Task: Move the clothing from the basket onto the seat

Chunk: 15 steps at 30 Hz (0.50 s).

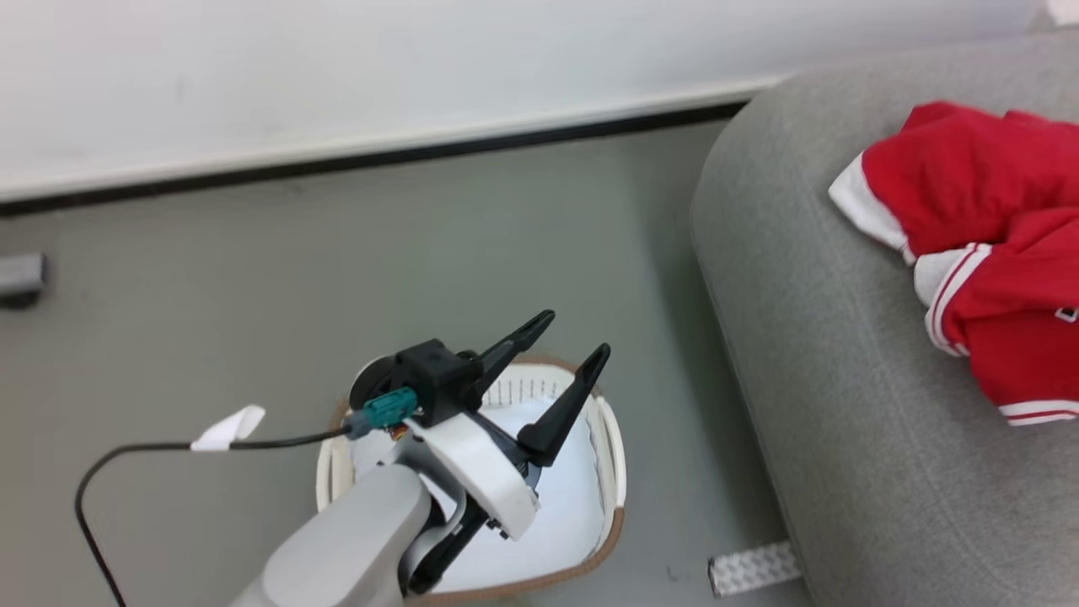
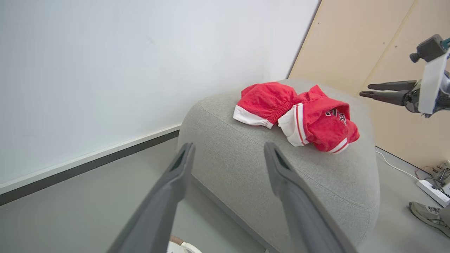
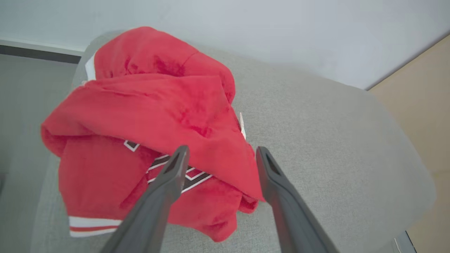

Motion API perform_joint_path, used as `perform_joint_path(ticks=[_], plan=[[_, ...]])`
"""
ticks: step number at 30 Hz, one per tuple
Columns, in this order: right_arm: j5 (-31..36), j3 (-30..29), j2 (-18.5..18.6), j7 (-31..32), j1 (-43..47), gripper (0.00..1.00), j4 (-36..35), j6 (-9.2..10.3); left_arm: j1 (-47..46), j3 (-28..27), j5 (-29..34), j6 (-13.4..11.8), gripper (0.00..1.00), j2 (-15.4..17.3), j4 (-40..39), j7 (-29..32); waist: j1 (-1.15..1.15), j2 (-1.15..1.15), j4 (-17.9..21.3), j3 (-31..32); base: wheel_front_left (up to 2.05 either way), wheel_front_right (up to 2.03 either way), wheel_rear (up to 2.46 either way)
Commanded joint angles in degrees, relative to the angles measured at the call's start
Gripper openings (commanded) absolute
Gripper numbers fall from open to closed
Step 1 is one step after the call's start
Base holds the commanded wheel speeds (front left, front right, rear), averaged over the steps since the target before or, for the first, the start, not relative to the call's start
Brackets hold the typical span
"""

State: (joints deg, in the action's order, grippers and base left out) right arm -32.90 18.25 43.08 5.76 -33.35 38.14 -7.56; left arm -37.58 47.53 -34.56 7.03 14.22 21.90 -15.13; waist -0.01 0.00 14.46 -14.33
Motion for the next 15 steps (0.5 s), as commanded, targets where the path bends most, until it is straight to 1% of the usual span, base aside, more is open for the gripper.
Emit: perform_joint_path(ticks=[1, 5, 8, 11, 13, 15], plan=[[-0.5, 0.0, 0.6, -0.1, 0.8, 1.00, -0.7, 0.15, 1.1, -0.4, -0.6, 0.0, 1.00, -0.2, -0.1, 0.0, 0.01, 0.00, 0.1, 3.6, 0.00, 0.00, 0.00], [-2.6, -1.3, 2.6, -1.4, 3.6, 1.00, -6.9, 0.15, 4.5, -4.7, -0.7, -0.5, 1.00, -0.3, -1.0, 0.0, 0.01, 0.00, -1.0, 7.1, 0.00, 0.00, 0.00], [-4.1, -3.3, 2.4, -2.0, 5.4, 1.00, -12.0, 0.15, 6.7, -8.7, -0.6, -1.2, 1.00, -0.1, -1.8, 0.0, 0.01, 0.00, -2.3, 9.5, 0.00, 0.00, 0.00], [-5.1, -5.6, 0.8, -2.7, 7.7, 1.00, -16.9, 0.15, 9.2, -12.9, 0.1, -2.1, 1.00, 0.4, -3.1, 0.0, 0.01, 0.00, -3.7, 12.0, 0.00, 0.00, 0.00], [-4.0, -7.2, -0.4, -2.9, 9.1, 1.00, -20.0, 0.15, 11.1, -16.0, 0.3, -3.2, 1.00, 0.5, -3.8, 0.0, 0.01, 0.00, -4.6, 13.5, 0.00, 0.00, 0.00], [-3.4, -9.7, -2.7, -3.8, 10.6, 1.00, -22.6, 0.15, 12.8, -18.8, 0.3, -4.2, 1.00, 0.6, -4.9, 0.0, 0.01, 0.00, -5.6, 14.6, 0.00, 0.00, 0.00]])
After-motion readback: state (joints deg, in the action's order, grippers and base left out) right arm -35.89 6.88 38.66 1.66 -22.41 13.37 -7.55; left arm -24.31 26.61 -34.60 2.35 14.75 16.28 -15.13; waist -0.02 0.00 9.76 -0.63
